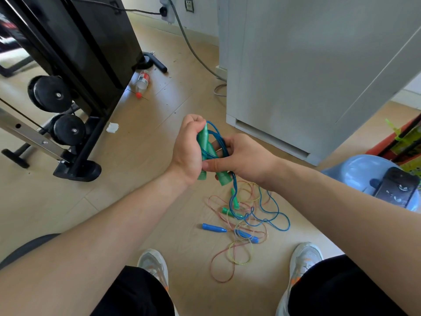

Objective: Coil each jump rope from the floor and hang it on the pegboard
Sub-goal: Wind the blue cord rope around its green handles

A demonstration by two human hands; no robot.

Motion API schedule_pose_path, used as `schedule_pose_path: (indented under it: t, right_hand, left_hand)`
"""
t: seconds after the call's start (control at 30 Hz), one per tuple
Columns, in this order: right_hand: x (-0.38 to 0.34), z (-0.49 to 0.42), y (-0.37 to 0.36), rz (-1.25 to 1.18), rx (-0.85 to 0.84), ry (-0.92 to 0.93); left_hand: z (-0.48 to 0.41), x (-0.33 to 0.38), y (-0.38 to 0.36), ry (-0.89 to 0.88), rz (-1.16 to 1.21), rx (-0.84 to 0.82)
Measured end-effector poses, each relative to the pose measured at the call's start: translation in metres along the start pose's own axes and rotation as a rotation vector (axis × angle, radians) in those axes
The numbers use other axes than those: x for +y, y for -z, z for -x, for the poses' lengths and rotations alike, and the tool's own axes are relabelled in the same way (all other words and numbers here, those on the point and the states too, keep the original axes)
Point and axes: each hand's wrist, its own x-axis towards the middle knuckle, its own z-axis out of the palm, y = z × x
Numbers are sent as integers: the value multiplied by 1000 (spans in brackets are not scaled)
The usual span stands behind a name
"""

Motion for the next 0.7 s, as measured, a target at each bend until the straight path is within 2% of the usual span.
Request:
schedule_pose_path:
  t: [0.17, 0.2, 0.27, 0.4, 0.57, 0.7]
  right_hand:
    - [1, -2, 6, 126, 148, -20]
    - [2, -4, 9, 160, 184, -23]
    - [6, -7, 12, 259, 236, -22]
    - [8, -8, 12, 367, 276, 2]
    - [8, -7, 13, 381, 242, 21]
    - [10, -9, 13, 377, 220, 37]
  left_hand:
    - [-10, -5, 14, -382, -719, 33]
    - [-12, -6, 18, -447, -827, 37]
    - [-15, -4, 22, -496, -890, 14]
    - [-15, 0, 20, -376, -892, -50]
    - [-21, 1, 26, -210, -917, -49]
    - [-23, 3, 27, -103, -865, -111]
